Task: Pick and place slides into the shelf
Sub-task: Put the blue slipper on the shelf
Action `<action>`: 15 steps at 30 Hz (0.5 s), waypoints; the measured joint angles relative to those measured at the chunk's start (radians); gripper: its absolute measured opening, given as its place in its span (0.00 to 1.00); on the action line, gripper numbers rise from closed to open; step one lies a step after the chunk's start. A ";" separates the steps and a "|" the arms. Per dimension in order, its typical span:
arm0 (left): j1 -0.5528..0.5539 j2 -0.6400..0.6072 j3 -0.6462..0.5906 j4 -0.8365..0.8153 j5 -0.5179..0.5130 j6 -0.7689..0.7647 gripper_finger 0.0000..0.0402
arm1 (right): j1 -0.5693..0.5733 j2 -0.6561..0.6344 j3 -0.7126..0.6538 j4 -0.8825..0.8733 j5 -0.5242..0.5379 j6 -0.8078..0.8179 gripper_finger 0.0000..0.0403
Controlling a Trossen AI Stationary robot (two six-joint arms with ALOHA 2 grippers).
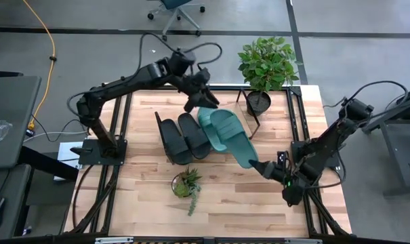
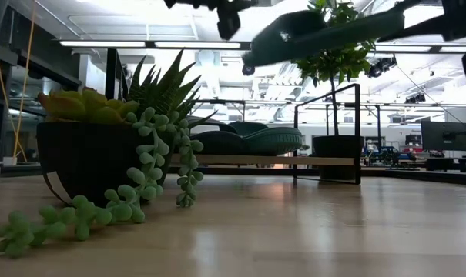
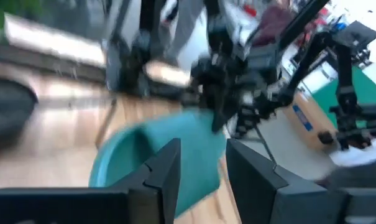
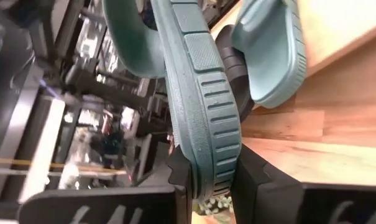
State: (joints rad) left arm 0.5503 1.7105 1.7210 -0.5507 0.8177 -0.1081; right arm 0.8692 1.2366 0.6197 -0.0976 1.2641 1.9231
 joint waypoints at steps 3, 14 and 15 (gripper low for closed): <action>0.009 -0.037 0.000 0.051 -0.027 0.002 0.28 | -0.015 0.036 0.000 -0.003 0.000 0.092 0.10; 0.004 -0.152 0.000 0.077 -0.019 0.024 0.26 | -0.127 0.094 0.000 0.004 0.010 0.224 0.10; -0.002 -0.159 0.000 0.077 -0.019 0.026 0.26 | -0.141 0.094 0.000 0.001 0.009 0.227 0.10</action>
State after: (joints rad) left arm 0.5481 1.5519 1.7210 -0.4738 0.7985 -0.0818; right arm 0.7285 1.3304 0.6197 -0.0965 1.2734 2.1499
